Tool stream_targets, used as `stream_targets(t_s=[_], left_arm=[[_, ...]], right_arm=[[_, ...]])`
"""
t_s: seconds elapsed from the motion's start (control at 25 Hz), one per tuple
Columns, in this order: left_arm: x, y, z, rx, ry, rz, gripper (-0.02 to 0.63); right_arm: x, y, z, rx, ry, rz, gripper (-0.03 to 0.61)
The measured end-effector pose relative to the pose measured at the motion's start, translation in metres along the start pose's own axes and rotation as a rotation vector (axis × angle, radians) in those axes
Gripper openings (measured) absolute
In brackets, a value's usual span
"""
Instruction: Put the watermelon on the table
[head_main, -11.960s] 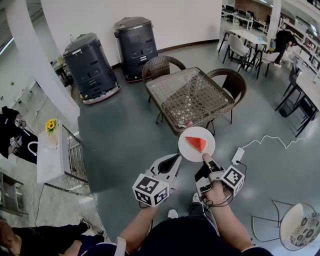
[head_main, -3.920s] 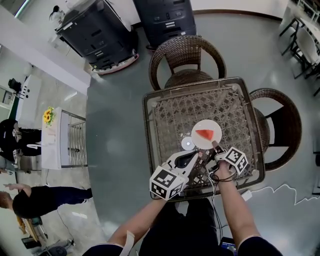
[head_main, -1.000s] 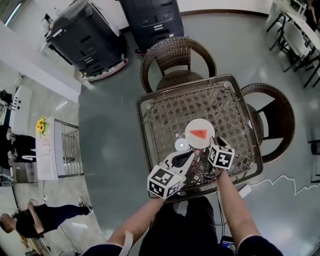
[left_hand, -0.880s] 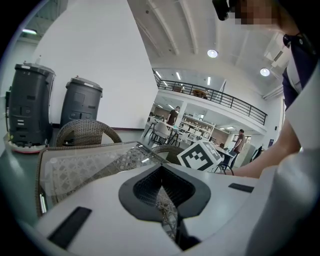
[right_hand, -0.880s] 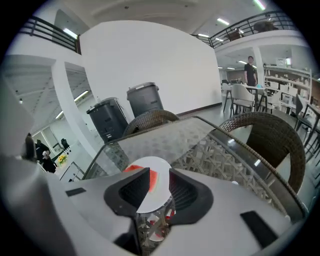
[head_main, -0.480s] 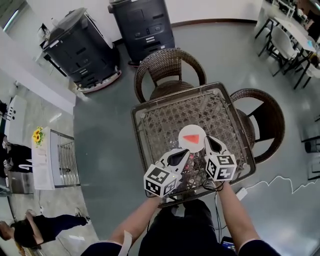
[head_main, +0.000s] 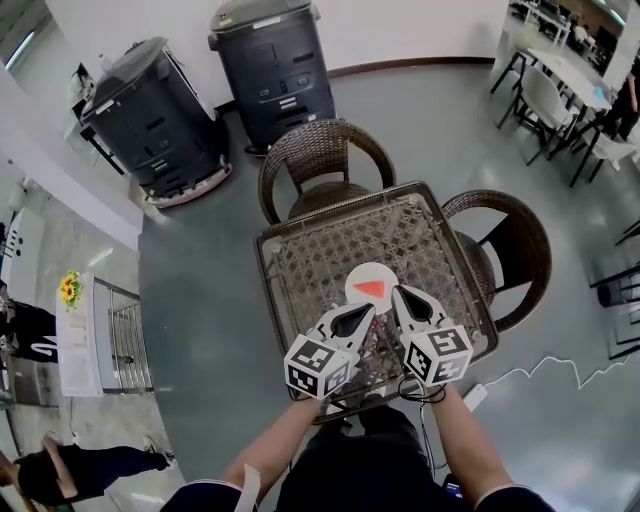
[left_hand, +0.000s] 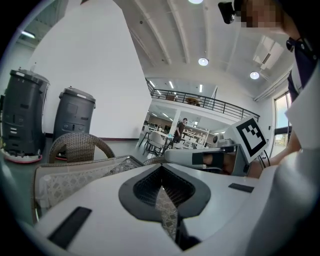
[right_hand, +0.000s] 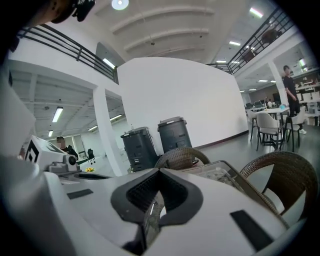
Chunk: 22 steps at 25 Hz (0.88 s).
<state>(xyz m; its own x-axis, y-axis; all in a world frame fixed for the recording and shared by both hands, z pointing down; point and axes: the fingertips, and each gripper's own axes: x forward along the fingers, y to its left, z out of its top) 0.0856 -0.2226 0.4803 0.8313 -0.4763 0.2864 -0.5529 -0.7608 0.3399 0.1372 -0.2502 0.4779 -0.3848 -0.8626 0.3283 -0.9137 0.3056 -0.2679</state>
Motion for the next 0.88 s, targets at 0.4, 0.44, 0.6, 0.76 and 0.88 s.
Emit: stream_targets(t_s=[0.4,0.44,0.6,0.76,0.88], left_arm=[[-0.006,-0.012,0.02,0.033,-0.038,-0.009,0.005],[-0.007,-0.013,0.021,0.036,-0.038,-0.009,0.005],[-0.01,-0.011,0.025,0.041,-0.038,-0.009,0.005],[-0.012,-0.011,0.023,0.039,-0.035,-0.008,0.005],[-0.011,-0.011,0.025,0.043,-0.035,-0.012,0.005]], right_arm=[[-0.021,0.03,0.02,-0.013,-0.077,0.067,0.003],[-0.022,0.031,0.022,-0.011,-0.084,0.069,0.003],[-0.023,0.035,0.028,-0.008,-0.099,0.067,0.003],[-0.026,0.035,0.029,-0.017,-0.106,0.058,0.003],[-0.026,0.034,0.031,-0.021,-0.111,0.056,0.003]])
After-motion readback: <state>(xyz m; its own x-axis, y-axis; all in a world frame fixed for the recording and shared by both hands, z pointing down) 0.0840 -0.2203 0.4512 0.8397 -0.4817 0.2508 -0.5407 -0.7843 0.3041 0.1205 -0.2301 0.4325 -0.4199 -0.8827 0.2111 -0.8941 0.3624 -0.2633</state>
